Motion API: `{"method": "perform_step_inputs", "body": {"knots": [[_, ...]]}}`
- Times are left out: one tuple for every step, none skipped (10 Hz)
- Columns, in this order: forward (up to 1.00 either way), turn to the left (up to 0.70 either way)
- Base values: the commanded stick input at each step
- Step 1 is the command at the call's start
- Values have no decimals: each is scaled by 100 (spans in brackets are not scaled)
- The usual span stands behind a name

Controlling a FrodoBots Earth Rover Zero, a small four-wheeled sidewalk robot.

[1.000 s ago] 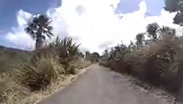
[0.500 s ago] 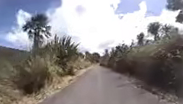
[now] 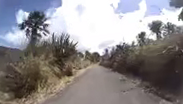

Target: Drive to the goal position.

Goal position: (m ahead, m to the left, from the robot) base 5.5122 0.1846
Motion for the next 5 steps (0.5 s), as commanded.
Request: {"method": "perform_step_inputs", "body": {"knots": [[85,0],[85,0],[85,0],[85,0],[85,0]]}}
